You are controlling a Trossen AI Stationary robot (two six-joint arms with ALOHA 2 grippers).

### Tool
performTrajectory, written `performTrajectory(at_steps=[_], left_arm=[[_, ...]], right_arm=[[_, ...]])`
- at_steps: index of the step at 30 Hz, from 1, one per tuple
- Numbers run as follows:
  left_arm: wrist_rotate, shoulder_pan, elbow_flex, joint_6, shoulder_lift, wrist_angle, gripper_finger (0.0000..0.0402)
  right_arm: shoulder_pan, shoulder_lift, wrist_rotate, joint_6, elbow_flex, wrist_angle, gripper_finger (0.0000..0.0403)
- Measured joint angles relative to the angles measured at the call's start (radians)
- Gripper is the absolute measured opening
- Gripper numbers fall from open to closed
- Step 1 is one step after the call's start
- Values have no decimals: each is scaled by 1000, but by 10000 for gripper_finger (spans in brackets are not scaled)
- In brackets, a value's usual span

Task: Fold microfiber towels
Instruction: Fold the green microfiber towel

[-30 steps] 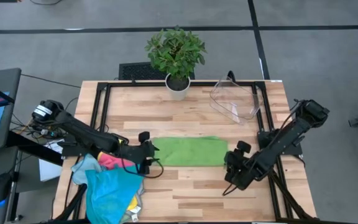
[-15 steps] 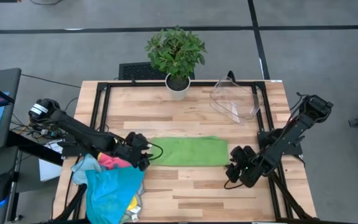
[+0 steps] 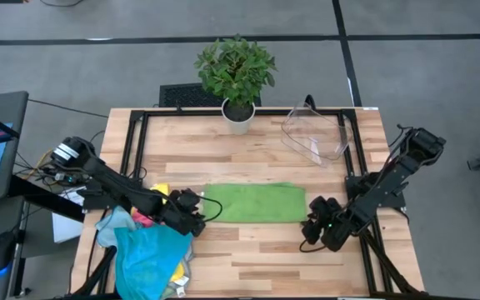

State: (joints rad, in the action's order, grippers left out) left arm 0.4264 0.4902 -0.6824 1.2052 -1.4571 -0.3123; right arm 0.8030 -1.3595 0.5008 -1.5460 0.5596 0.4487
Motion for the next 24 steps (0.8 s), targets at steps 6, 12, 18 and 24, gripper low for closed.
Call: performTrajectory(at_steps=[6,12,18,24], left_arm=[[1,-3,-1,-16,-3,16,192],[3,-23,-1,-62,-3,15,173],[4,-47,0,-108,-18,6,120],[-36,-50,0,-101,-50,27,122]], right_arm=[[-1,-1,-2,-27,-65,-98,226],[-14,-2,-4,-14,-76,-111,221],[-42,-2,-4,17,-76,-120,196],[-54,-2,-4,36,-76,-124,194]])
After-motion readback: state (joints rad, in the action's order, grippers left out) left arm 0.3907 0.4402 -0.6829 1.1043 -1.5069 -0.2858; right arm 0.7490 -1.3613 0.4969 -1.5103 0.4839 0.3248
